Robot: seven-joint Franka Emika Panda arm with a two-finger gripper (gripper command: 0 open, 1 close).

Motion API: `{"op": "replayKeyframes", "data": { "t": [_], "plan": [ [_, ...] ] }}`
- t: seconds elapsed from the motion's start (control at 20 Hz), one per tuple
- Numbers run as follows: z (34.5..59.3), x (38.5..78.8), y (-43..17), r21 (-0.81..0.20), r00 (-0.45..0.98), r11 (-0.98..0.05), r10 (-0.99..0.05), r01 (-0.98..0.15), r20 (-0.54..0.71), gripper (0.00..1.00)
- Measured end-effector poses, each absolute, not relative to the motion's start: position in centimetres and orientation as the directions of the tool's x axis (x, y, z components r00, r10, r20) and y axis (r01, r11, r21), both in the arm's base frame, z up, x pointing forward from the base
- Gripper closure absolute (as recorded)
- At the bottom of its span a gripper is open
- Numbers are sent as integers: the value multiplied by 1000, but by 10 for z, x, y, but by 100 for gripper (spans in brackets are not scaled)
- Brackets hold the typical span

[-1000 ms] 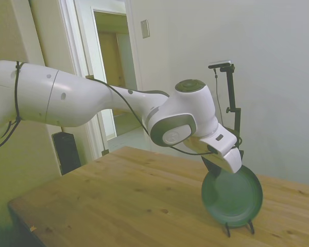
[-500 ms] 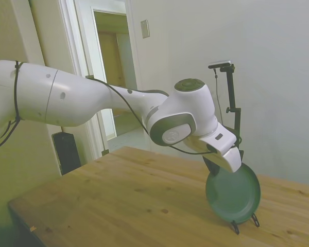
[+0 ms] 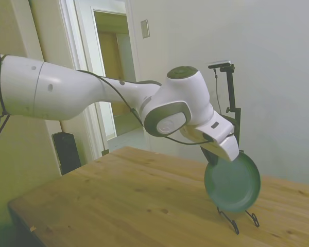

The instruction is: Unload the plate

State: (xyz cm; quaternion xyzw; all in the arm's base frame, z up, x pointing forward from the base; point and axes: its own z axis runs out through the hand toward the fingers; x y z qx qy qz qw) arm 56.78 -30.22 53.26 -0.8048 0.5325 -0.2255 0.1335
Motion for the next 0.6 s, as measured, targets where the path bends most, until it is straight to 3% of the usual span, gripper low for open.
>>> {"op": "replayKeyframes", "data": {
  "t": [0.45,0.6],
  "plan": [
    [614,546,-192,-461,366,-446,-895,-767,256,100],
    [626,556,-144,-421,367,-448,-893,-789,261,100]
  ]
}}
